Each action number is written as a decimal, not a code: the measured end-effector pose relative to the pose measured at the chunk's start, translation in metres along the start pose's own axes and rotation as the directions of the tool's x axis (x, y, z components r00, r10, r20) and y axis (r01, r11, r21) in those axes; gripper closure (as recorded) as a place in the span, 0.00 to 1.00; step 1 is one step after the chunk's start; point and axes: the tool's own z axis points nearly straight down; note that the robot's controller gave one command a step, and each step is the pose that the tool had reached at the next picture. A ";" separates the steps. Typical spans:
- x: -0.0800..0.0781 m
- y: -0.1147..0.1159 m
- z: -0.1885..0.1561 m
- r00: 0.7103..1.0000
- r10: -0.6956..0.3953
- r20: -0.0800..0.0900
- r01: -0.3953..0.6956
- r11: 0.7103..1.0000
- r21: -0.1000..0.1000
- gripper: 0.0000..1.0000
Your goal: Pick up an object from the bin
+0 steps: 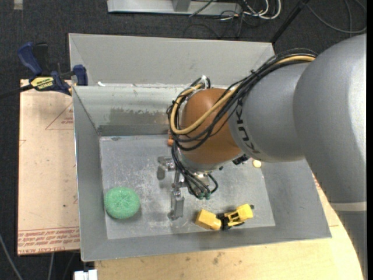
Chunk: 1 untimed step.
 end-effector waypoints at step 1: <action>-0.019 0.015 0.016 0.998 -0.069 -0.002 0.069 0.998 0.008 0.00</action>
Offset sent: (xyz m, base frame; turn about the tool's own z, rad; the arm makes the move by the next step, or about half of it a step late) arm -0.0028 0.0702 -0.0227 -0.1769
